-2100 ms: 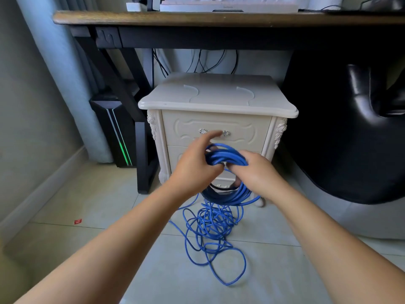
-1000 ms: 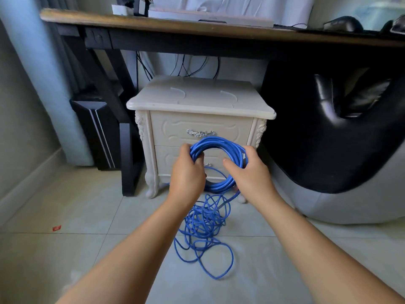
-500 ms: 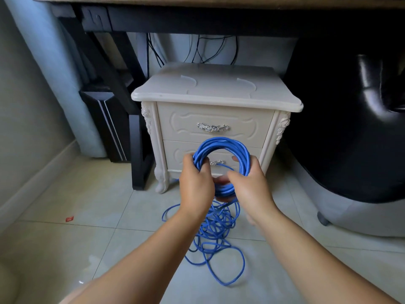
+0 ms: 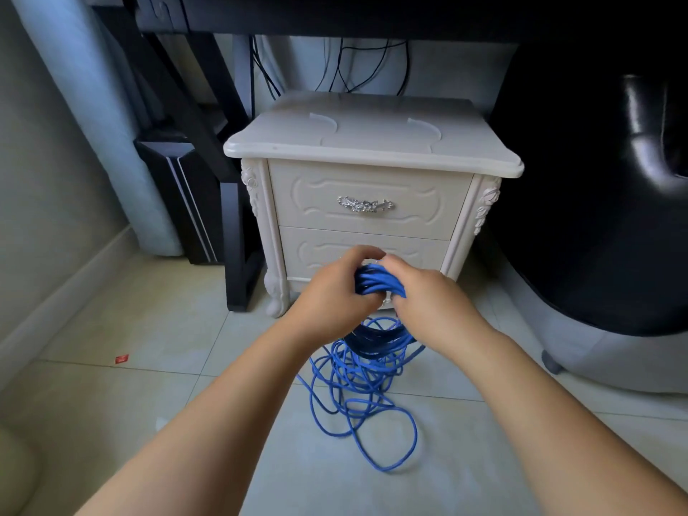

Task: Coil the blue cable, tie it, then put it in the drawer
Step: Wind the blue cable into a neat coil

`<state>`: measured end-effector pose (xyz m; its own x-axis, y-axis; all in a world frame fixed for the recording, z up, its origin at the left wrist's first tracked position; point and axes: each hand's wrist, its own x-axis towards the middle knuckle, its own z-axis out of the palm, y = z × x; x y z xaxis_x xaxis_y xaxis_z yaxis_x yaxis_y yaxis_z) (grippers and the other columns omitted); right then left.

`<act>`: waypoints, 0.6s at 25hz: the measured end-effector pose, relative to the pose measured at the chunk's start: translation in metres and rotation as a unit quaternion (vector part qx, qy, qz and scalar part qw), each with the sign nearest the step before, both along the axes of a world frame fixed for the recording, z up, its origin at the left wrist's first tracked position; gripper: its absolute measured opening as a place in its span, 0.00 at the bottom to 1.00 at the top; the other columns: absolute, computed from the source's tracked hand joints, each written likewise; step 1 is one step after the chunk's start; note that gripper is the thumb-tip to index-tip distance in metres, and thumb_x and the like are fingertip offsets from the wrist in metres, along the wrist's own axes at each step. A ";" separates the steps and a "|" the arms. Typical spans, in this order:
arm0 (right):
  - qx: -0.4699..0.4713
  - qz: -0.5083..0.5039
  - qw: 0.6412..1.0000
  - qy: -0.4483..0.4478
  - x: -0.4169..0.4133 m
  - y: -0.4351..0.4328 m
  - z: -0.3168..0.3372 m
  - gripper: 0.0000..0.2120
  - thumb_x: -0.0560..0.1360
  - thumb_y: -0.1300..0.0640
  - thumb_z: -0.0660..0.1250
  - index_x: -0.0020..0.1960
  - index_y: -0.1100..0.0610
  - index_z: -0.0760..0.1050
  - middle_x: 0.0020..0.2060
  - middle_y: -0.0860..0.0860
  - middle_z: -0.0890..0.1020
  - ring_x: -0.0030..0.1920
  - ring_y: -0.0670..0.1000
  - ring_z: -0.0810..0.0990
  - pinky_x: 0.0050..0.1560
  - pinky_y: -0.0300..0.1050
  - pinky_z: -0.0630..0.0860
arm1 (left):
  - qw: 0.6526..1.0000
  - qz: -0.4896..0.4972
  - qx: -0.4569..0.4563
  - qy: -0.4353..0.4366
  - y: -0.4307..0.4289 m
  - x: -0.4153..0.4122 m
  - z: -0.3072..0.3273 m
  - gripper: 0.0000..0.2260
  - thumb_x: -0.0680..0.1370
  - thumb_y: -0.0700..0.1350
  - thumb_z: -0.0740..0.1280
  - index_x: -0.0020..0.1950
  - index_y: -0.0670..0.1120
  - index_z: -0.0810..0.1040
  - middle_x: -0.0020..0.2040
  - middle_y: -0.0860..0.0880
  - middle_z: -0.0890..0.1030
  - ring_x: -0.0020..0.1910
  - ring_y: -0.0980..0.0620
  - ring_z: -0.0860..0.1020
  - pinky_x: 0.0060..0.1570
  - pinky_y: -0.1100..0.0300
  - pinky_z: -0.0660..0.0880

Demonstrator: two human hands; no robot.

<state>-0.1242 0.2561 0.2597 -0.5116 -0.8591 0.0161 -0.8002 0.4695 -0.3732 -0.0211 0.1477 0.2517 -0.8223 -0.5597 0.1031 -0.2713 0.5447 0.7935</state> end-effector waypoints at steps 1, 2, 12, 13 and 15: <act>0.000 0.010 0.999 0.032 0.003 -0.002 -0.001 0.19 0.77 0.60 0.59 0.65 0.44 0.65 0.46 0.53 0.80 0.46 0.61 0.77 0.45 0.51 0.75 | 1.000 0.005 -0.018 -0.012 -0.001 0.000 0.000 0.15 0.76 0.42 0.67 0.62 0.52 0.74 0.44 0.54 0.82 0.39 0.56 0.78 0.38 0.68 0.72; -0.018 0.007 0.999 0.045 0.005 -0.003 -0.001 0.16 0.77 0.59 0.60 0.63 0.46 0.66 0.46 0.53 0.80 0.46 0.61 0.77 0.44 0.51 0.74 | 0.999 0.021 -0.030 -0.015 -0.001 -0.001 -0.001 0.12 0.76 0.43 0.67 0.59 0.51 0.75 0.42 0.54 0.81 0.38 0.56 0.77 0.37 0.68 0.71; -0.188 -0.150 0.890 -0.387 0.003 -0.013 -0.017 0.04 0.71 0.53 0.70 0.44 0.51 0.76 0.36 0.52 0.84 0.41 0.53 0.82 0.53 0.54 0.79 | 0.925 0.216 0.264 0.167 0.000 -0.005 -0.001 0.03 0.80 0.41 0.66 0.48 0.47 0.79 0.27 0.54 0.71 0.24 0.60 0.70 0.32 0.60 0.78; -0.193 -0.157 0.882 -0.401 0.005 -0.014 -0.019 0.05 0.71 0.52 0.71 0.43 0.51 0.76 0.36 0.51 0.82 0.41 0.52 0.81 0.53 0.54 0.79 | 0.917 0.230 0.274 0.178 0.000 -0.004 -0.001 0.03 0.80 0.42 0.66 0.47 0.47 0.78 0.27 0.54 0.70 0.26 0.58 0.70 0.30 0.62 0.78; -0.186 -0.161 0.871 -0.424 0.009 -0.016 -0.019 0.09 0.71 0.49 0.73 0.46 0.52 0.76 0.38 0.51 0.83 0.40 0.50 0.83 0.51 0.52 0.81 | 0.900 0.256 0.293 0.195 0.001 -0.004 0.001 0.06 0.80 0.42 0.66 0.42 0.47 0.76 0.29 0.51 0.69 0.28 0.55 0.69 0.27 0.65 0.75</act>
<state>-0.1155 0.2402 0.2409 -0.6881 -0.6850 -0.2393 -0.0109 0.3396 -0.9405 -0.0252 0.1487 0.2524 -0.4071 -0.9068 -0.1092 -0.0065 -0.1167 0.9932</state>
